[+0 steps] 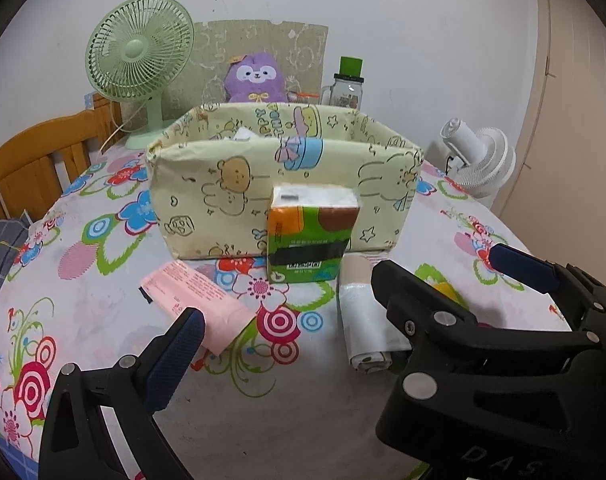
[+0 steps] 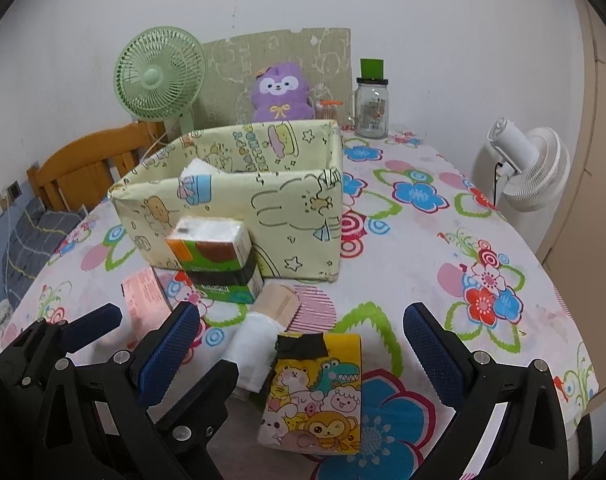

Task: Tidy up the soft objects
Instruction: 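Move the left gripper toward the white roll while the right approaches the yellow cartoon pouch, then grasp the white roll with the left gripper while the right gripper grasps the yellow pouch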

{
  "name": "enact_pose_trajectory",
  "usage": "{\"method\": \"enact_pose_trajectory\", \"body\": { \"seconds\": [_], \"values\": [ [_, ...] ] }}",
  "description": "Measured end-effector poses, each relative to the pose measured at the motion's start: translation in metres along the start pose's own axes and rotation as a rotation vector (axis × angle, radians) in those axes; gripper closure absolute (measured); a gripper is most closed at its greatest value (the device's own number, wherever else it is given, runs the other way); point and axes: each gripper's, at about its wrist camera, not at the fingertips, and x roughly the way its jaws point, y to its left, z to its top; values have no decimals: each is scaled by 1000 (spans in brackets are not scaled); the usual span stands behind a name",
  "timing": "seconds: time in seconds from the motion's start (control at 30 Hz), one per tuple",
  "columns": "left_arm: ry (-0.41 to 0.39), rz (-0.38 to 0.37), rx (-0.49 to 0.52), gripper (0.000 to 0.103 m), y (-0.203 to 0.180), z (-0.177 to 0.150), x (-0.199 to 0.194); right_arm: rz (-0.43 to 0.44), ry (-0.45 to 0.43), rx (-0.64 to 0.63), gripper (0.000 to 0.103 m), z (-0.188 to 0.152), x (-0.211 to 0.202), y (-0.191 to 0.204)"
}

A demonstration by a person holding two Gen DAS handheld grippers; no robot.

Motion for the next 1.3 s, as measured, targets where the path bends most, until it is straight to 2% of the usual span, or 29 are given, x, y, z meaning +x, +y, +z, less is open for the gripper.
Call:
{"method": "enact_pose_trajectory", "body": {
  "seconds": [0.3,0.5,0.7,0.77,0.9,1.03,1.3],
  "values": [
    [22,-19,-4,4,-4,-4,8,-6,28,39,0,-5,6,-11],
    [24,-49,26,15,-15,0,14,-21,35,61,0,-4,10,-18],
    [46,-84,29,21,-20,1,21,-25,45,69,0,-5,13,-23],
    [47,-90,33,28,-21,1,22,-27,48,73,0,-5,14,-24],
    [45,-102,44,34,-24,1,22,-27,53,73,0,-5,14,-26],
    [38,-116,64,55,-26,1,20,-28,51,85,0,-7,14,-27],
    [44,-114,66,56,-26,2,19,-29,49,87,0,-7,12,-28]
  ]
}}
